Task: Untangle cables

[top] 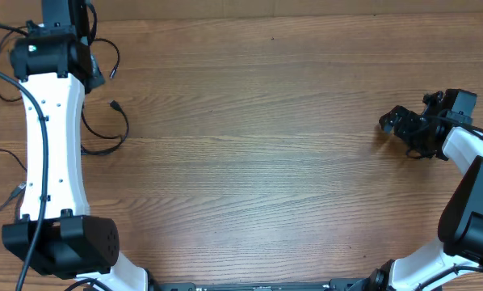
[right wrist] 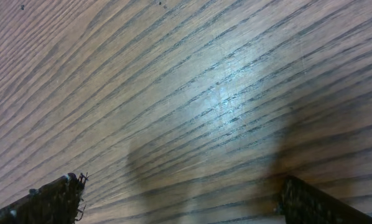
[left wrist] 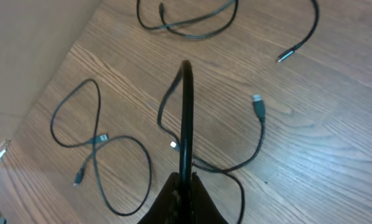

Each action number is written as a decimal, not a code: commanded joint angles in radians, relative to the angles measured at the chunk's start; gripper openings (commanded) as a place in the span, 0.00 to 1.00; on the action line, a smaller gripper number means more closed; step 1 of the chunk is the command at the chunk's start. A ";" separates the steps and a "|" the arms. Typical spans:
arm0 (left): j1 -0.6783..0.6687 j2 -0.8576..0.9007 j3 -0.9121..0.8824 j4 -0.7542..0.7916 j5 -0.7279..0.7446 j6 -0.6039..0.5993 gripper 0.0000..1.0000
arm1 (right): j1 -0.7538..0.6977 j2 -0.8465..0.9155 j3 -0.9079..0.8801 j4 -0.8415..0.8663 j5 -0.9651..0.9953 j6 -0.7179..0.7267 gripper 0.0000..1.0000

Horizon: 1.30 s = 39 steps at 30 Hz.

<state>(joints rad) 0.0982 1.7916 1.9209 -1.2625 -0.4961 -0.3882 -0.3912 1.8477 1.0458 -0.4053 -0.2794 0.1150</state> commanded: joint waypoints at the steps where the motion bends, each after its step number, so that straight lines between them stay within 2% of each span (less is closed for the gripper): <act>1: 0.000 0.008 -0.091 0.070 -0.006 -0.019 0.04 | 0.006 0.021 -0.024 -0.023 -0.011 0.016 1.00; 10: 0.000 0.015 -0.303 0.295 0.167 -0.020 0.06 | 0.006 0.021 -0.024 -0.023 -0.010 0.016 1.00; 12: 0.000 0.015 -0.349 0.329 0.180 -0.020 0.15 | 0.006 0.021 -0.024 -0.023 -0.011 0.016 1.00; 15: 0.000 0.015 -0.423 0.380 0.182 -0.020 0.24 | 0.006 0.020 -0.024 -0.023 -0.011 0.016 1.00; 20: 0.000 0.015 -0.518 0.459 0.182 -0.020 0.45 | 0.006 0.021 -0.024 -0.023 -0.011 0.016 1.00; 23: 0.000 0.015 -0.545 0.478 0.183 -0.020 0.79 | 0.006 0.020 -0.024 -0.023 -0.011 0.016 1.00; 26: 0.000 0.014 -0.546 0.474 0.183 -0.020 1.00 | 0.006 0.020 -0.024 -0.023 -0.011 0.016 1.00; 39: 0.000 -0.067 -0.509 0.374 0.339 -0.017 1.00 | 0.006 0.021 -0.024 -0.023 -0.011 0.016 1.00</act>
<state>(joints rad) 0.0982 1.7943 1.3815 -0.8776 -0.2184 -0.4019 -0.3912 1.8477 1.0458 -0.4053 -0.2794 0.1154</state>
